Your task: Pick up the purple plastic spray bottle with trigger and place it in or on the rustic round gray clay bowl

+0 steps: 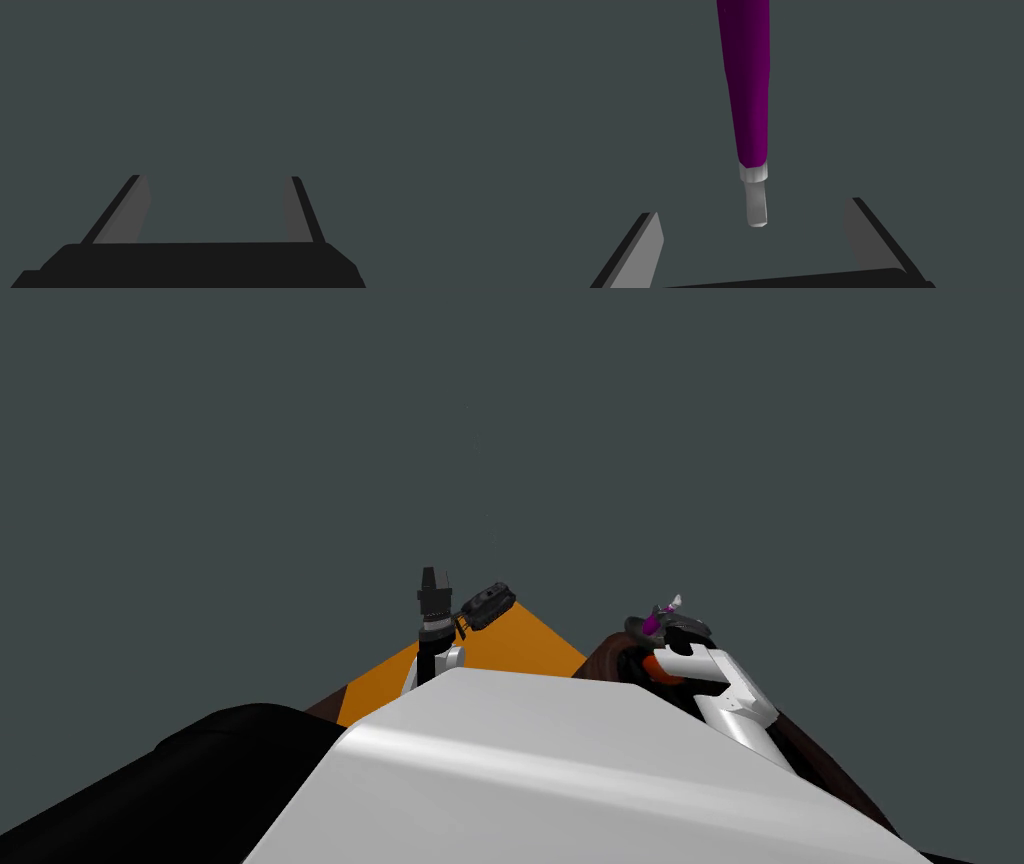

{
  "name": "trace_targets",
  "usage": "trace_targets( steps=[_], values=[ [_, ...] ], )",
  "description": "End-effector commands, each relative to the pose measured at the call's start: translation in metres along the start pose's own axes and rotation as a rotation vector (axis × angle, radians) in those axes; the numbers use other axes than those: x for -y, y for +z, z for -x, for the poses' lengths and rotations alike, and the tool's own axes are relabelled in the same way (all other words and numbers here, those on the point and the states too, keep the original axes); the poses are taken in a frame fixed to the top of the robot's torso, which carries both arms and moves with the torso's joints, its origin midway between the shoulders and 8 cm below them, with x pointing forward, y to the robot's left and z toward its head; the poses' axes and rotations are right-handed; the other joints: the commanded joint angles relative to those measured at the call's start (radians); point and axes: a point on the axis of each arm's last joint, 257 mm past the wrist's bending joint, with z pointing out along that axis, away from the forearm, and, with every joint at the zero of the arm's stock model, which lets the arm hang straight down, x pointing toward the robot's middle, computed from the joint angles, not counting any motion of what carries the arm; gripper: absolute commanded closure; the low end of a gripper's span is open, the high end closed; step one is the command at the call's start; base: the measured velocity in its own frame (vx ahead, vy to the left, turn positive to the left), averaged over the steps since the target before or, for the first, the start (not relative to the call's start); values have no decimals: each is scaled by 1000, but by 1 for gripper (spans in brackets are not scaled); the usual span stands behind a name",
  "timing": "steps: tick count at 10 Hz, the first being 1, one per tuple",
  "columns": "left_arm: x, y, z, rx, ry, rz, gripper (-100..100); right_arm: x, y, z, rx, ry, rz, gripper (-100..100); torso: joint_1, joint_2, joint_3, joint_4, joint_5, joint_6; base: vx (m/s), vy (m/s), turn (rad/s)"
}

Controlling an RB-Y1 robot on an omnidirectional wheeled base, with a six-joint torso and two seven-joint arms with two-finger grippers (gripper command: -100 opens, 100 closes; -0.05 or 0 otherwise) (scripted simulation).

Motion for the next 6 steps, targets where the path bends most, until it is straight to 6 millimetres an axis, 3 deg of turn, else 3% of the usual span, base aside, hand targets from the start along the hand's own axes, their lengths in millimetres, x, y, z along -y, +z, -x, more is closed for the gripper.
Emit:
trace_targets(
  steps=[1,2,3,6],
  values=[
    [0,0,0,0,0,0,0,-1,6,-13,-24,0,-3,-100,0,0,0,0,0,0,-15,40,3],
    [0,0,0,0,0,0,0,1,7,-17,-34,-2,-8,-100,-1,-1,0,0,0,0,2,12,8],
    [0,0,0,0,0,0,0,-20,19,5,12,-20,49,-100,-3,-2,-1,0,-1,0,-19,46,-162],
    [0,0,0,0,0,0,0,-19,33,-17,-37,-13,30,-100,-1,-1,-1,0,0,0,-17,36,-21]
  ],
)
